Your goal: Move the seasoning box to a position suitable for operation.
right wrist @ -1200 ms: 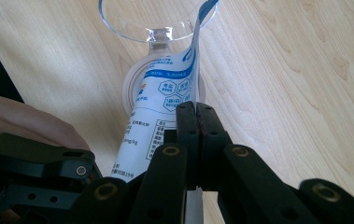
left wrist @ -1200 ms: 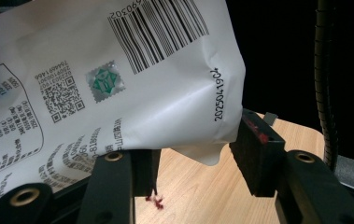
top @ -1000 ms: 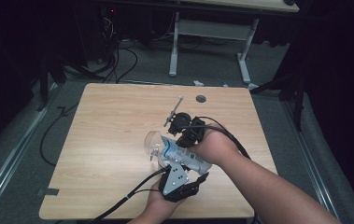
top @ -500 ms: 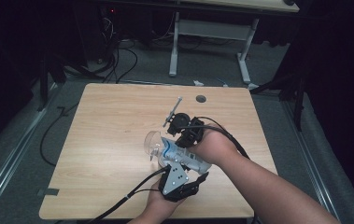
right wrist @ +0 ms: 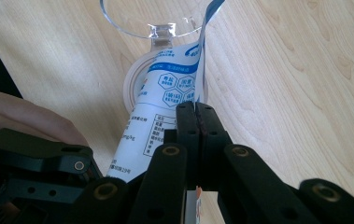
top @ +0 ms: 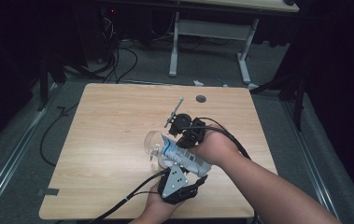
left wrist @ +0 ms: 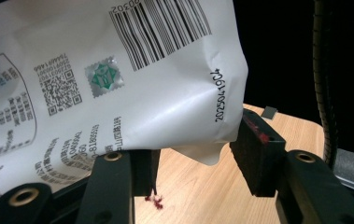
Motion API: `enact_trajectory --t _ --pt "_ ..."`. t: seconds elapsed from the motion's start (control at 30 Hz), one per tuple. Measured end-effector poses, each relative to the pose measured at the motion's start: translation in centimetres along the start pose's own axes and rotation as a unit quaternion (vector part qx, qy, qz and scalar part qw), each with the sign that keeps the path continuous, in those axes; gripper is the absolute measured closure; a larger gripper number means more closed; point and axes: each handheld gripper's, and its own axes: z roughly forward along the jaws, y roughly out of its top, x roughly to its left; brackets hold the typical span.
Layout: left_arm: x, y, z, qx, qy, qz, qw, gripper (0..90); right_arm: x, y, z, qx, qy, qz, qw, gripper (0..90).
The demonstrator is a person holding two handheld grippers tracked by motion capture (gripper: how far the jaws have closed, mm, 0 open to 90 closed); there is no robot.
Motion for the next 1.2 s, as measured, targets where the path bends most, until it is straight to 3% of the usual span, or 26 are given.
enact_trajectory --t 0.7,1.2 --pt "-1.1 -2.1 -0.1 0.014 -0.003 0.024 0.9996 53.7 0.7 -2.0 -0.4 -0.002 0.009 0.021 0.9997 89.9" --pt "-1.1 -3.3 0.0 0.027 -0.003 0.019 0.9994 53.4 0.4 -2.9 -0.2 -0.007 0.017 0.027 0.9995 89.9"
